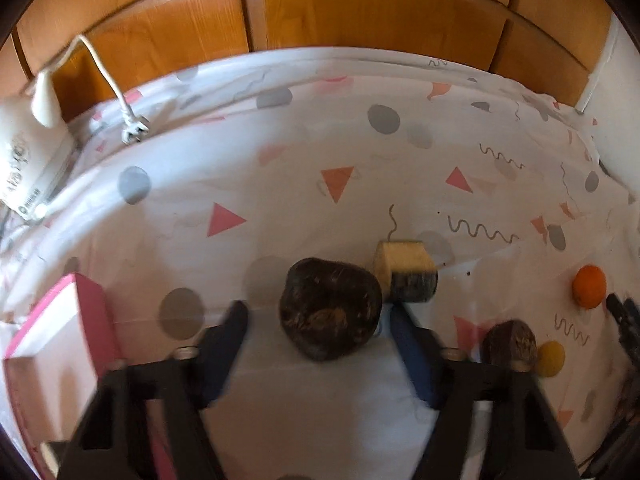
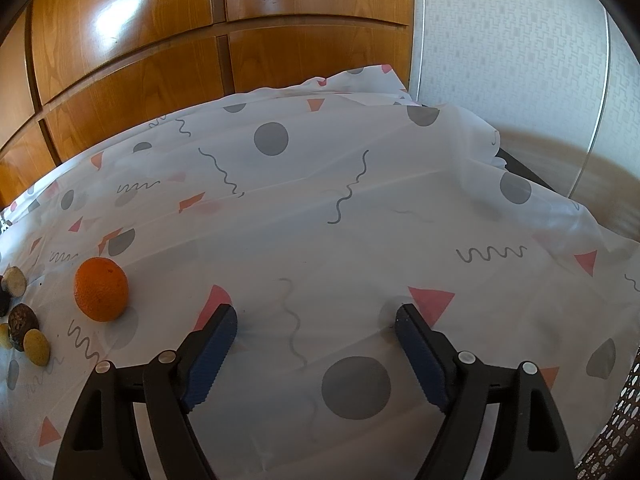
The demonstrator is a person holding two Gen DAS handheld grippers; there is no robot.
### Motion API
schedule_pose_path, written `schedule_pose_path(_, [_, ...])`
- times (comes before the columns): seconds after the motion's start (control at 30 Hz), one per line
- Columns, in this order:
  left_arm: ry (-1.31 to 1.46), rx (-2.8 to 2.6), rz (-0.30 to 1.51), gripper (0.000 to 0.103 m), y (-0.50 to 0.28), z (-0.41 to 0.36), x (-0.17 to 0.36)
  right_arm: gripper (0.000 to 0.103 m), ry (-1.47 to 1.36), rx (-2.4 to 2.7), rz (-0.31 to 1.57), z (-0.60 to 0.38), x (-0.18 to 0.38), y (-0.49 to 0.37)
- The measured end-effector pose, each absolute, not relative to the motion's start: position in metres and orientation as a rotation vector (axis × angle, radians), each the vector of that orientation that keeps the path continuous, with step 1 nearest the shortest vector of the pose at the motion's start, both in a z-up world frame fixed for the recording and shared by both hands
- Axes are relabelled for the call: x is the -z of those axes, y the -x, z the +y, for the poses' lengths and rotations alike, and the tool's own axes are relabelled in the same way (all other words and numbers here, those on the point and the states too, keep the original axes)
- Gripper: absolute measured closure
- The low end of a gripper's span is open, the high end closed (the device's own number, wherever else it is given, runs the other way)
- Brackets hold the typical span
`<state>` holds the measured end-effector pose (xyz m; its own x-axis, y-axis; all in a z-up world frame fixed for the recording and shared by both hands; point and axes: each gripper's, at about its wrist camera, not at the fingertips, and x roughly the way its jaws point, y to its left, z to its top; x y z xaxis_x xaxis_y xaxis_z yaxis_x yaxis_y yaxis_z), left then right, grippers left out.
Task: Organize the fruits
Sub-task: 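Close the left tool on the dark round root and lift it, then lower the dark root into the pink tray and open the left tool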
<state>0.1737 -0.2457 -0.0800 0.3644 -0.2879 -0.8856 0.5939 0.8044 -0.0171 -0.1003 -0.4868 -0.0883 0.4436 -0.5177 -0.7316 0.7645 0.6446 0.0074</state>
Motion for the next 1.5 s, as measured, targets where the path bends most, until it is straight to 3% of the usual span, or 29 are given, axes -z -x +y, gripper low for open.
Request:
schedule_pose_path(0.03, [-0.314,0.58,1.05,0.056,-0.175,-0.244,0.079,0.019,-0.363,0.817,0.764,-0.487,0.088,0.1])
schedule_pose_path(0.4, [-0.146,0.583,1.065,0.056,-0.153,-0.204,0.064,0.019,-0.362,0.817,0.764,-0.487,0.088,0.1])
schedule_pose_path(0.83, [0.046,0.509,0.959,0.056,-0.12,-0.113,0.014,0.019,-0.362,0.818,0.764,-0.487,0.088,0.1])
schedule_pose_path(1.5, [0.222,0.284,0.967,0.056,-0.067,0.022,0.027,0.019,-0.357,0.818,0.766,-0.487,0.089,0.1])
